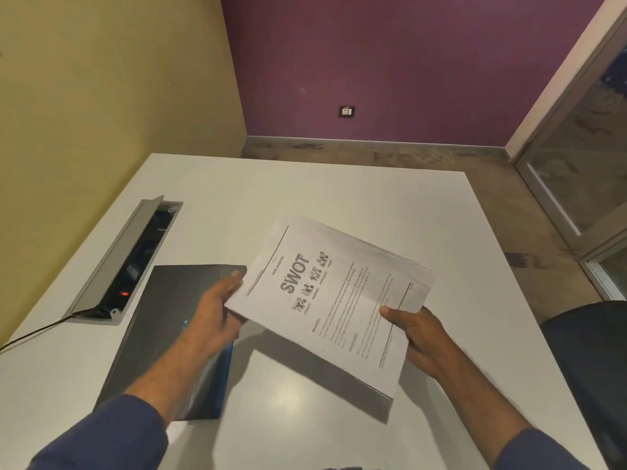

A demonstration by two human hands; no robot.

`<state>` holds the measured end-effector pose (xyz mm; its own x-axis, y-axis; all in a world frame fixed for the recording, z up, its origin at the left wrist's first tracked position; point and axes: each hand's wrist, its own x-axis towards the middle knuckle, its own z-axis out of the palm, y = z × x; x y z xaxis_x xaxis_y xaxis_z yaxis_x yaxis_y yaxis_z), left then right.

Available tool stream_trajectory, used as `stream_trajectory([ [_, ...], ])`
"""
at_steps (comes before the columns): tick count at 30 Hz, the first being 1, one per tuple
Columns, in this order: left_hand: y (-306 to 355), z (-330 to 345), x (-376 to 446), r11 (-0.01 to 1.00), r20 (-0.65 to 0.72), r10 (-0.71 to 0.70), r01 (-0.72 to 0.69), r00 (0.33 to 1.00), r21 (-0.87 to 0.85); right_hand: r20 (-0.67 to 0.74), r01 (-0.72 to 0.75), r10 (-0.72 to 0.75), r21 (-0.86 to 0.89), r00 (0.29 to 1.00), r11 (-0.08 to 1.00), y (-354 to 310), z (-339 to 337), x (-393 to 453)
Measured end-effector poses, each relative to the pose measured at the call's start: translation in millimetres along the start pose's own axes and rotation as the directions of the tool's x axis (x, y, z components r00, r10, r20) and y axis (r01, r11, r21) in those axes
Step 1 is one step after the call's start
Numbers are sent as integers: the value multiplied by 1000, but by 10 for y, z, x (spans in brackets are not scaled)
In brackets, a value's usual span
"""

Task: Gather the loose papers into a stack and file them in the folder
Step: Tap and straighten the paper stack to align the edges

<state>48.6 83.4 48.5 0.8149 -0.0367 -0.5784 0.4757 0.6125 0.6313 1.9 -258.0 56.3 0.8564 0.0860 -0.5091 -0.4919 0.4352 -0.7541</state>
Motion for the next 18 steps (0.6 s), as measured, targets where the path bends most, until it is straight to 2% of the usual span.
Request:
stream_trajectory([
  [3,283,-136,45,992,20,-59,56,998,117,71,-21,25,-62,997,998,-60,-55,-30],
  [7,360,-1,53,879,133,-210,128,969,459,139,-44,69,-171,988,984,-133,-16,-28],
  [10,299,96,81,844,109,-263,174,959,507,164,-48,91,-247,982,968,-177,29,-10],
  [13,232,159,89,829,151,-290,170,945,532,139,-37,77,-267,987,963,-200,40,10],
  [15,164,181,108,828,144,-214,101,966,552,111,0,34,-291,993,957,-202,43,17],
  [18,45,232,60,772,96,-3,-58,995,633,26,114,-113,-401,993,909,-167,90,36],
])
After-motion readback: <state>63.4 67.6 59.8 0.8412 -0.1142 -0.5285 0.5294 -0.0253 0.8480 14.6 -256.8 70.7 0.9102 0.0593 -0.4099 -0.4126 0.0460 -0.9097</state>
